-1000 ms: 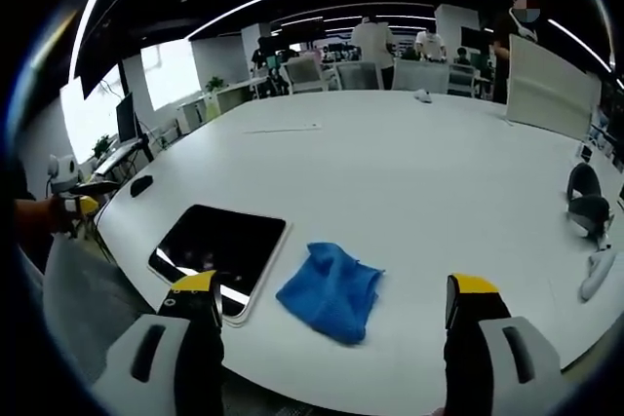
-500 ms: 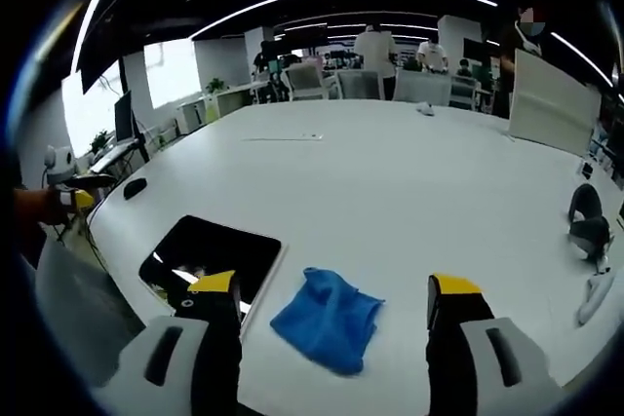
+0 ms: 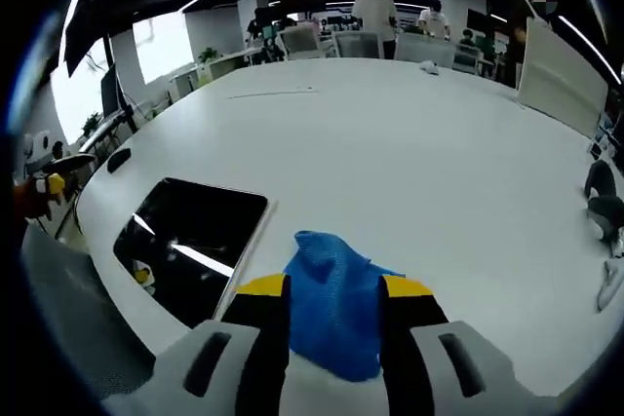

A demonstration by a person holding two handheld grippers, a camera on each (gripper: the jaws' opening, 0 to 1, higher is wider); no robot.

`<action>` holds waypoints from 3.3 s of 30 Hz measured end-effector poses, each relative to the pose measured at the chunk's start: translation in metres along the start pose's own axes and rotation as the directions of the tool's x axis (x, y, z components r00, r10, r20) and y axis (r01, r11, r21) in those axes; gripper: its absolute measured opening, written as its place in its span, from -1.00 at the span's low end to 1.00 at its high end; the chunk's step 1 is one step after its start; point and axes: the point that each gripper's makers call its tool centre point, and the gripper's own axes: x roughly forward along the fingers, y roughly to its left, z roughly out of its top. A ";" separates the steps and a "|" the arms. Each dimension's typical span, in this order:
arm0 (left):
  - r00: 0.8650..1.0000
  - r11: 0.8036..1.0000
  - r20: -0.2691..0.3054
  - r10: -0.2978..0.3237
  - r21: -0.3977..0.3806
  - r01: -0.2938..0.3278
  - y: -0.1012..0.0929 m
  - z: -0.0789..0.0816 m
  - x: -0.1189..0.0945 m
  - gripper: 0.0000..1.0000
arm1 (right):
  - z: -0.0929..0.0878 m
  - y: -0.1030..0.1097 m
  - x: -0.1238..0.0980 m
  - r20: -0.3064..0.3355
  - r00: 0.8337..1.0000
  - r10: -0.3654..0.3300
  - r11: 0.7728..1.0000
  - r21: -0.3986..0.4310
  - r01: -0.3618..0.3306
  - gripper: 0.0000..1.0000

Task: Wipe the mirror surface with the cleaning cloth until all visible marks leave the cleaned area.

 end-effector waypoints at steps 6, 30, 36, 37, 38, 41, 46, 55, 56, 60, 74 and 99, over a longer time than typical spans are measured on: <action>1.000 1.000 -0.004 0.011 -0.009 -0.011 0.004 -0.004 -0.004 0.98 | -0.005 -0.007 0.008 -0.065 0.997 -0.029 1.000 0.002 0.029 -0.67; 1.000 1.000 0.013 0.001 -0.005 -0.001 0.004 0.004 0.004 0.98 | -0.002 -0.007 0.010 -0.121 0.991 -0.054 0.993 0.094 0.066 -1.00; 1.000 1.000 0.017 0.000 -0.011 0.000 0.006 0.003 0.005 0.98 | 0.036 0.004 0.001 -0.040 0.999 -0.028 0.991 0.130 0.033 -1.00; 1.000 1.000 0.017 -0.001 -0.012 0.001 0.006 0.002 0.005 0.98 | 0.045 0.008 0.000 -0.027 0.999 -0.019 0.991 0.129 0.023 -1.00; 1.000 1.000 0.017 -0.001 -0.012 0.001 0.006 0.002 0.005 0.98 | 0.050 0.010 0.000 -0.019 1.000 -0.012 0.991 0.132 0.014 -1.00; 1.000 1.000 0.020 -0.001 -0.016 0.001 0.006 0.001 0.004 0.98 | 0.070 0.030 0.000 -0.001 0.999 0.054 0.980 0.192 -0.053 -1.00; 1.000 1.000 0.013 -0.004 -0.017 0.004 0.007 -0.003 0.003 0.98 | 0.088 0.045 0.013 -0.010 0.996 0.087 0.980 0.180 -0.084 -1.00; 1.000 1.000 0.002 0.007 -0.016 -0.007 0.014 -0.007 -0.006 0.98 | 0.080 0.071 0.042 -0.082 0.991 0.106 0.986 0.135 -0.094 -1.00; 1.000 1.000 0.000 0.008 -0.015 -0.008 0.015 -0.007 -0.007 0.98 | 0.079 0.072 0.045 -0.085 0.991 0.103 0.988 0.124 -0.092 -1.00; 1.000 1.000 -0.001 0.013 -0.015 -0.013 0.017 -0.007 -0.010 0.98 | 0.066 0.068 0.062 -0.123 0.990 0.069 0.992 0.116 -0.055 -1.00; 1.000 1.000 -0.007 0.013 -0.009 -0.013 0.009 -0.003 -0.010 0.98 | 0.050 0.068 0.070 -0.177 0.984 0.036 0.992 0.123 -0.014 -1.00; 1.000 1.000 -0.011 -0.005 -0.007 0.005 0.011 -0.004 -0.005 0.98 | 0.061 0.128 0.083 -0.204 0.975 0.090 0.990 0.128 -0.065 -1.00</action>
